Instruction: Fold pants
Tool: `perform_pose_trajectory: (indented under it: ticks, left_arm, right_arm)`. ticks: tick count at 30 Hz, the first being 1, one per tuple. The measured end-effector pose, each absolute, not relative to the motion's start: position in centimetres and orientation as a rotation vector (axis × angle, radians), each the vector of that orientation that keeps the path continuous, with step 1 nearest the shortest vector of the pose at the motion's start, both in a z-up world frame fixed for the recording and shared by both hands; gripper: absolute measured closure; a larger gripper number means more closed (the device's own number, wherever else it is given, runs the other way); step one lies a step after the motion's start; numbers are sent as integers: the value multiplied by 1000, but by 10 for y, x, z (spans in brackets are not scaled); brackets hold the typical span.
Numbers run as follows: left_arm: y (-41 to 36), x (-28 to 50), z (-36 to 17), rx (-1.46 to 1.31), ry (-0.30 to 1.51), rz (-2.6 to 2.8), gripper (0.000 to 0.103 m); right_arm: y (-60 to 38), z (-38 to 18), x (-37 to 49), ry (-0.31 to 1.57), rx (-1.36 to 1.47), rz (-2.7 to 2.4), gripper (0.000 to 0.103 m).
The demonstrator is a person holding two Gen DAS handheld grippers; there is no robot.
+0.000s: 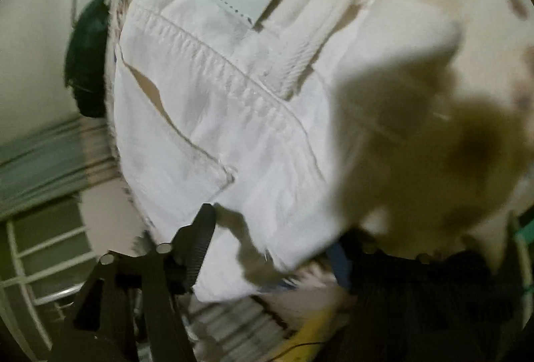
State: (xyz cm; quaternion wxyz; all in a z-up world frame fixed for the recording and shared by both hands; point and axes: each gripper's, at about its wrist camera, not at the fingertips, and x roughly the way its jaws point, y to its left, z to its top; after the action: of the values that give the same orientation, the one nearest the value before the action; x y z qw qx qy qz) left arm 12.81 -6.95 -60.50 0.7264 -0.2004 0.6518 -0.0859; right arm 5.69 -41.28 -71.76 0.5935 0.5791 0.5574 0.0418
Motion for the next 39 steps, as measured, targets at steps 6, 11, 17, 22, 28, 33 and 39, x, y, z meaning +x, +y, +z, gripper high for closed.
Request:
perform_pose_trajectory:
  ticks: [6,11,17,22,28,33,39]
  left_arm:
    - [-84,146,-608,-461,1397,-219,0]
    - [-84,157,-608,-494,1373,-235,1]
    - [-73,153,-589,-561,1311,-238,55]
    - [-70,140,-554,-580,1232,-269,80]
    - [-62,152,-492,-629,1144,-293,85]
    - [-55,184,-443,-648,1057,-313,85]
    - [-28,276,-420,-696,974,-333,86]
  right_arm:
    - [-386,-714,83,1162,1390,160,16]
    - [-378,-716,101,1130,1373,204,17]
    - [-370,-700,97,1161,1246,165,72]
    - [-357,-662,102,1149,1185,153,78]
    - [-364,-597,118,1117,1127,203,80]
    - [-373,-540,155,1057,1069,258,80]
    - [-365,-492,240,976,1012,281,80]
